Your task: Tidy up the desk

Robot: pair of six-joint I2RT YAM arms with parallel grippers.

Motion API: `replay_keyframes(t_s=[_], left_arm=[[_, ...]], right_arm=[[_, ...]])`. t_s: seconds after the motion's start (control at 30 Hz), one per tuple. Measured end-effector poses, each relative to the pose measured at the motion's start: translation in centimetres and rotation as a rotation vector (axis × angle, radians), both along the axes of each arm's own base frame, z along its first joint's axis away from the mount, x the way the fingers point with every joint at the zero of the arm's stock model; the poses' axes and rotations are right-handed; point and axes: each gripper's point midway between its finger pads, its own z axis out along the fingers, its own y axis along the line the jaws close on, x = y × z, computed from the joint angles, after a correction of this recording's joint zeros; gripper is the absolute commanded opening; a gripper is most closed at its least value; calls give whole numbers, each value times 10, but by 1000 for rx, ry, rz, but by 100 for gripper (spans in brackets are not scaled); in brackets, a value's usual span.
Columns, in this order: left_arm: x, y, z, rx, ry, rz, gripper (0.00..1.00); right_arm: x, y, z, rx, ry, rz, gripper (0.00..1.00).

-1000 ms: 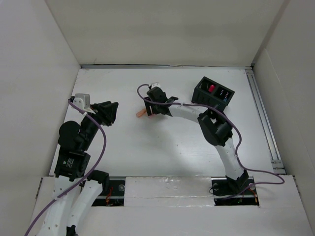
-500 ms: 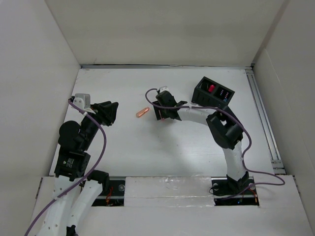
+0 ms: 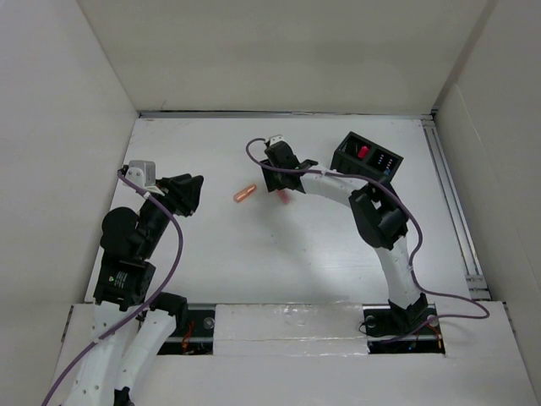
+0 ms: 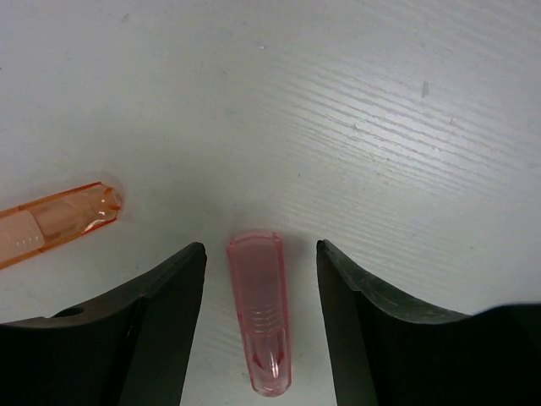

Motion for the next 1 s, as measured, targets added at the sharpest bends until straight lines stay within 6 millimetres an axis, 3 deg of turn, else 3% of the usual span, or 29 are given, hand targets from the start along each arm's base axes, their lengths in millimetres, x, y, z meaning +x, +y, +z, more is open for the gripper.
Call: replay_keyframes(t_s=[0.27,0.4,0.57,0.67,0.73,0.8,0.83,0.87,0.93,1.0], left_arm=[[0,0,0,0,0,0,33],[0,0,0,0,0,0,33],[0,0,0,0,0,0,33],[0,0,0,0,0,0,33],[0,0,0,0,-1,0,33],[0,0,0,0,-2,0,33],[-1,0,1,-1,-3,0,33],[-1,0,1,-1,-4,0,33],[-2,0,2,-2,-7,-1,33],[-3,1,3,-4,-13,-2,33]], right_arm=[[-5,-1,-18,-31,51,12,53],[-5,-1,-17,-38,59,16,27],[-5,-1,-16,-16,47,11,19],[-18,-14,-4,20,48,1,18],[-21,-28,21,61,19,-23,18],[-14,-50,65,130,-61,-73,18],[-2,-85,131,214,-196,-155,19],[-1,-87,135,219,-204,-159,19],[12,-139,206,313,-394,-287,19],[10,-195,252,360,-534,-423,20]])
